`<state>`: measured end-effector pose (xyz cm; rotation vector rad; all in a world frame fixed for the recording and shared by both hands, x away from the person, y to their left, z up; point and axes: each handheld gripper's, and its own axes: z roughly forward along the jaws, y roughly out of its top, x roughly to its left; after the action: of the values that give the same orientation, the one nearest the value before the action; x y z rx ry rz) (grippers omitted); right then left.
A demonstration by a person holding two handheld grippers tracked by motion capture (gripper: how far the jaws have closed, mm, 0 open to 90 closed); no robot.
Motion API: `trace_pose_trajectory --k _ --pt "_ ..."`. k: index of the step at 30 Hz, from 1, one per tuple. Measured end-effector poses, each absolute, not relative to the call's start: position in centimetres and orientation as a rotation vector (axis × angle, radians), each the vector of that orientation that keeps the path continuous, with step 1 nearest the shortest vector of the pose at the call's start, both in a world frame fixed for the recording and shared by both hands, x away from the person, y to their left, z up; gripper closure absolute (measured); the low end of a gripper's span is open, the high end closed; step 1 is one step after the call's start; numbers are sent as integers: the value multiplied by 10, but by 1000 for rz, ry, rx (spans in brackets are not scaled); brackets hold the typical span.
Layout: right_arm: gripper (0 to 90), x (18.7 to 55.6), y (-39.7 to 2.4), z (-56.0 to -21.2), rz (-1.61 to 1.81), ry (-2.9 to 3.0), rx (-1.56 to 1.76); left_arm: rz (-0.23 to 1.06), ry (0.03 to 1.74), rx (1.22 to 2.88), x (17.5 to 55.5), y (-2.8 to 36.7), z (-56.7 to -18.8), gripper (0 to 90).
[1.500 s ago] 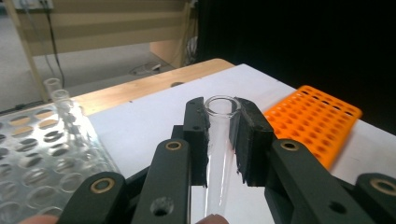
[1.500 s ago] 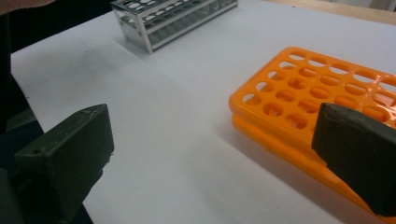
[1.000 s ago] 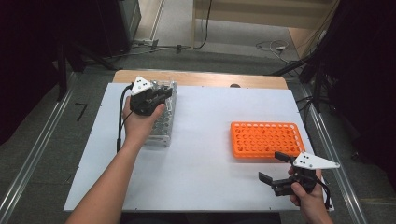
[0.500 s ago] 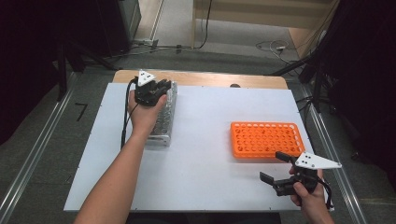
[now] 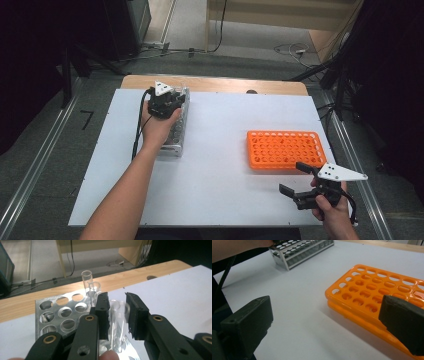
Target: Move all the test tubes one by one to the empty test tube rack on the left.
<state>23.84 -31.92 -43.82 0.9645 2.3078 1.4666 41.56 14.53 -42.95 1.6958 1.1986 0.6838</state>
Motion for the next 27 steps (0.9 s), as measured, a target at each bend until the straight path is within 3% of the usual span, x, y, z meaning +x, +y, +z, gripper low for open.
trace_pose_trajectory --k 7,11,17,21,27 --pt "0 239 -320 -438 1466 2308 964 652 1200 1692 413 148 -426 626" --pt "0 240 -321 -439 1463 2309 963 605 1200 1672 407 151 -423 499" --pt "0 241 -322 -439 1454 2305 964 551 1173 1655 389 154 -418 194" --pt "0 241 -322 -439 1451 2301 959 540 1153 1655 372 153 -418 51" --pt "0 243 -323 -440 1441 2293 971 514 1074 1643 344 155 -415 0"
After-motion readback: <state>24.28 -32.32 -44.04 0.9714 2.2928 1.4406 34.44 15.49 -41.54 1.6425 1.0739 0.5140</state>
